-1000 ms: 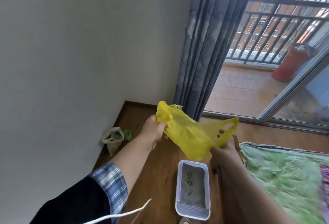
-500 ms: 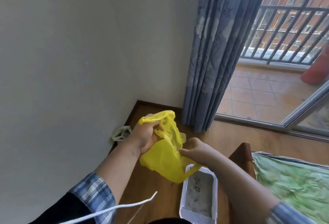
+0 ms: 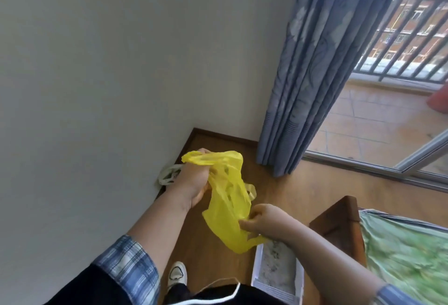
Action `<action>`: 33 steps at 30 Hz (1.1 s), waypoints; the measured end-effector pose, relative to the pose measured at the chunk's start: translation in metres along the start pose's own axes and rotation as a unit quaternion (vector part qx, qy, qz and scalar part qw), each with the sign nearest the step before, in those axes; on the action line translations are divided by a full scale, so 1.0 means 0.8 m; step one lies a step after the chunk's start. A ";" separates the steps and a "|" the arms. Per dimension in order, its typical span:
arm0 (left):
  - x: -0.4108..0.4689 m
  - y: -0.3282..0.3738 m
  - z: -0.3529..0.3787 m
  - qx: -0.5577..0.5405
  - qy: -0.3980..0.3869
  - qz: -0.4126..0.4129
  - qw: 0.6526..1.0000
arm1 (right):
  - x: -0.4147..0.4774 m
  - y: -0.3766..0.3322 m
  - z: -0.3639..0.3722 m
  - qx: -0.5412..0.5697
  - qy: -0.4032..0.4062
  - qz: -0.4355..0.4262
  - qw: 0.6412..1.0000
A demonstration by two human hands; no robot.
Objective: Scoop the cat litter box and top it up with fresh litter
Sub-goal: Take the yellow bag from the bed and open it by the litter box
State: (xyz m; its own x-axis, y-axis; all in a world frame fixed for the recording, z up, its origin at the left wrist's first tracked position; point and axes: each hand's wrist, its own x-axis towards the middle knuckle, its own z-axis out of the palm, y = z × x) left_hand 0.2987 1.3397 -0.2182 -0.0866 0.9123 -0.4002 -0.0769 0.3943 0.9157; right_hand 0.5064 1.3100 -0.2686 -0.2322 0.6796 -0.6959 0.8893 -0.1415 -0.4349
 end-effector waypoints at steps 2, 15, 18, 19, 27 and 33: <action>0.011 0.012 -0.029 0.028 0.006 0.006 1.000 | 0.027 -0.015 0.006 -0.046 0.037 0.023 0.998; 0.121 0.027 -0.310 0.264 -0.105 0.007 0.959 | 0.109 -0.201 0.005 0.406 0.258 0.127 0.867; 0.143 0.043 -0.329 0.129 -0.109 -0.023 0.985 | 0.114 -0.224 0.017 0.391 0.300 0.118 0.862; 0.148 0.051 -0.330 0.109 -0.108 -0.006 0.988 | 0.115 -0.228 0.020 0.363 0.315 0.113 0.870; 0.188 0.078 -0.286 0.352 -0.216 0.063 0.908 | 0.113 -0.239 0.017 0.313 0.336 0.060 0.886; 0.214 0.040 -0.237 0.549 -0.262 0.076 0.790 | 0.111 -0.220 0.005 0.329 0.336 0.037 0.882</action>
State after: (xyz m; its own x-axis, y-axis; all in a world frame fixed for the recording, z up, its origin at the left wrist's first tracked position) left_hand 0.0928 1.4875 -0.2641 0.4340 0.7652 -0.4755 0.8275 -0.1299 0.5463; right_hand 0.3272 1.3921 -0.2560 0.3000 0.8923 -0.3374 0.4190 -0.4410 -0.7937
